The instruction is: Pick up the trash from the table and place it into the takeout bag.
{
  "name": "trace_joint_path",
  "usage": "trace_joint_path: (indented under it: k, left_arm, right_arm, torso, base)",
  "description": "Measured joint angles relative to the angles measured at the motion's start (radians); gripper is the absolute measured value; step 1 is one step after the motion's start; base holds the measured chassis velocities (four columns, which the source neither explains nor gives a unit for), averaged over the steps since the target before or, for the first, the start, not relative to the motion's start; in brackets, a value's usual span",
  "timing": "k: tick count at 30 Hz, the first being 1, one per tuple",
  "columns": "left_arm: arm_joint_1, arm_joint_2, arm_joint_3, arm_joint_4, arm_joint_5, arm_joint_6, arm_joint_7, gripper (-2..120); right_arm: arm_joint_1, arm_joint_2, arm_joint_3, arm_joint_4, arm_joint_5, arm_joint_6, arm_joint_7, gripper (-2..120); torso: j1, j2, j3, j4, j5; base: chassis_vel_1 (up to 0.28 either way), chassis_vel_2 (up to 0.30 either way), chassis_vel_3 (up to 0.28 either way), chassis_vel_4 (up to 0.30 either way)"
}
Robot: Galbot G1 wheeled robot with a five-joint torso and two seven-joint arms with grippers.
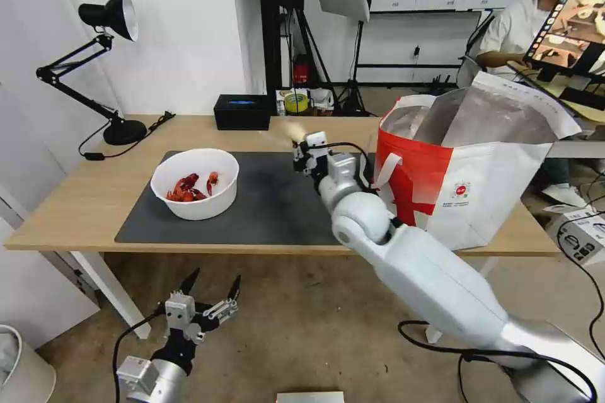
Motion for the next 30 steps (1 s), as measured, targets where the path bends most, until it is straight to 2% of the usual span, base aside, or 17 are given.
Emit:
trace_joint_path:
  k: [7,9,10,11,13,16,17,20,21,25,30]
  left_arm:
    - [0.021,-0.012,-0.024,-0.018,0.004,0.0,-0.002,100]
    - [0.025,-0.011,-0.024,-0.022,0.004,0.0,-0.002,100]
    - [0.025,-0.011,-0.024,-0.022,0.004,0.0,-0.002,100]
    - [0.024,-0.011,-0.024,-0.024,0.004,0.0,-0.002,100]
    - [0.022,-0.011,-0.025,-0.025,0.004,0.0,-0.001,100]
    - [0.013,-0.01,-0.017,-0.03,0.002,0.001,-0.003,100]
    - [0.013,-0.01,-0.017,-0.03,0.002,0.001,-0.003,100]
    - [-0.013,0.004,0.018,-0.046,-0.002,0.018,-0.014,100]
    - [-0.013,0.004,0.018,-0.046,-0.002,0.018,-0.014,100]
    - [-0.042,0.033,0.067,-0.029,-0.001,0.025,-0.017,100]
    - [-0.047,0.038,0.079,-0.019,-0.001,0.025,-0.017,100]
  right_arm:
    - [0.005,-0.06,0.079,0.097,0.012,0.012,0.017,7]
    - [0.004,-0.132,0.162,0.14,0.03,0.001,0.019,7]
    - [0.004,-0.132,0.162,0.14,0.03,0.001,0.019,7]
    - [-0.001,-0.185,0.214,0.166,0.055,-0.007,0.019,7]
    - [-0.004,-0.208,0.235,0.175,0.066,-0.009,0.018,7]
    - [-0.045,-0.315,0.344,0.207,0.114,-0.036,0.011,7]
    - [-0.045,-0.315,0.344,0.207,0.114,-0.036,0.011,7]
    - [-0.156,-0.392,0.459,0.227,0.131,-0.058,-0.001,7]
    - [-0.156,-0.392,0.459,0.227,0.131,-0.058,-0.001,7]
    - [-0.311,-0.427,0.584,0.238,0.144,-0.068,-0.007,7]
    - [-0.37,-0.43,0.629,0.238,0.144,-0.071,-0.008,7]
  torso:
    - [0.0,0.0,0.0,0.0003,0.0]
    - [0.0,0.0,0.0,0.0001,0.0]
    - [0.0,0.0,0.0,0.0001,0.0]
    - [0.0,0.0,0.0,0.0,0.0]
    - [0.0,0.0,0.0,0.0001,0.0001]
    - [0.0,0.0,0.0,0.0,0.0001]
    - [0.0,0.0,0.0,0.0,0.0001]
    - [0.0,0.0,0.0,-0.0002,0.0001]
    - [0.0,0.0,0.0,-0.0002,0.0001]
    - [0.0,0.0,0.0,-0.0002,0.0002]
    - [0.0,0.0,0.0,-0.0002,0.0]
  base:
    - [0.0,0.0,0.0,0.0]
    - [0.0,0.0,0.0,0.0]
    - [0.0,0.0,0.0,0.0]
    - [0.0,0.0,0.0,0.0]
    - [0.0,0.0,0.0,0.0]
    - [0.0,0.0,0.0,0.0]
    - [0.0,0.0,0.0,0.0]
    - [0.0,0.0,0.0,0.0]
    - [0.0,0.0,0.0,0.0]
    - [0.0,0.0,0.0,0.0]
    - [0.0,0.0,0.0,0.0]
